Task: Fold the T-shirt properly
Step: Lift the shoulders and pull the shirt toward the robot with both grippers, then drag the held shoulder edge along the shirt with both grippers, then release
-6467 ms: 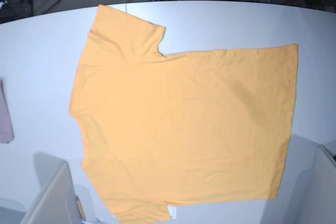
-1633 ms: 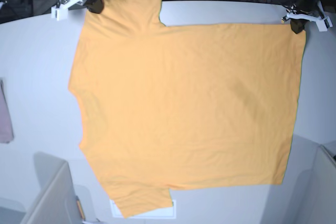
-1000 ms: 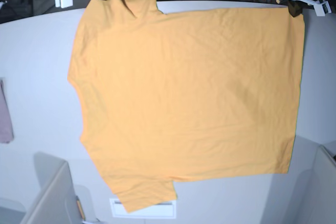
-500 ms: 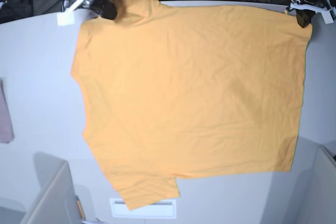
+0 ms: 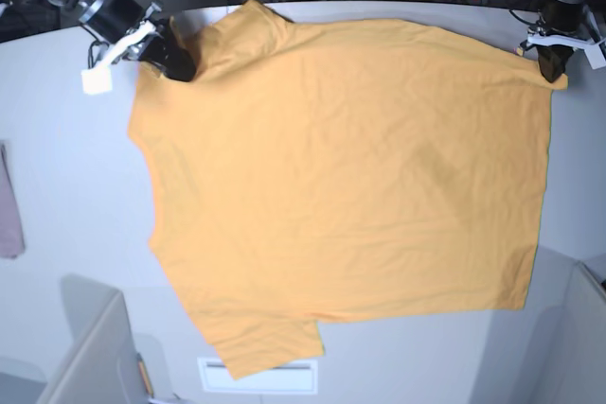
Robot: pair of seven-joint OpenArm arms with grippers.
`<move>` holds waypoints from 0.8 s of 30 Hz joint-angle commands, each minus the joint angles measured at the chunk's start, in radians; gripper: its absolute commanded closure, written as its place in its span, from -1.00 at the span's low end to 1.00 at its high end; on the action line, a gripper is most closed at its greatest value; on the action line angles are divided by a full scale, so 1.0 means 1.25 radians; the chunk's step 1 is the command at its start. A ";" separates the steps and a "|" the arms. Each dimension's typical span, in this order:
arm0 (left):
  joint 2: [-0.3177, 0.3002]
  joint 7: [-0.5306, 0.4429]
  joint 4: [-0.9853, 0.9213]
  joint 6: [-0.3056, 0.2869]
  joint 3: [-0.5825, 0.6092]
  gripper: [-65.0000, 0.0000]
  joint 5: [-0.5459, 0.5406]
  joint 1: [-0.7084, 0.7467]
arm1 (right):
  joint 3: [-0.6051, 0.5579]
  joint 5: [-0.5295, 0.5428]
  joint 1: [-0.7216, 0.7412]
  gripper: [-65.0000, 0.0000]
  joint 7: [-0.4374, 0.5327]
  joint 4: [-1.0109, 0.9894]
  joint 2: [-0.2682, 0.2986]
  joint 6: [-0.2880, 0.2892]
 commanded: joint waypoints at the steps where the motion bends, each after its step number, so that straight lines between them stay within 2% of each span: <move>1: -0.006 -0.016 0.013 -0.002 -0.008 1.00 -0.006 0.002 | 0.012 0.030 0.008 1.00 0.001 0.013 0.006 0.006; 5: -0.006 -0.016 0.013 -0.002 -0.013 1.00 -0.006 -0.020 | 0.033 0.058 0.039 1.00 -0.041 0.011 0.006 0.004; 11: -0.005 -0.016 0.011 -0.001 -0.013 1.00 -0.007 -0.048 | 0.043 0.072 0.061 1.00 -0.047 0.010 0.006 0.004; 13: -0.004 -0.016 0.011 0.000 -0.013 1.00 -0.009 -0.058 | 0.039 0.072 0.077 1.00 -0.047 0.010 0.006 -0.014; 17: -0.004 -0.016 0.007 0.042 -0.008 1.00 -0.009 -0.072 | 0.035 0.072 0.113 1.00 -0.047 -0.003 0.006 -0.058; 24: -0.004 -0.016 0.006 0.047 -0.009 1.00 -0.007 -0.101 | 0.033 0.071 0.178 1.00 -0.050 -0.060 0.012 -0.061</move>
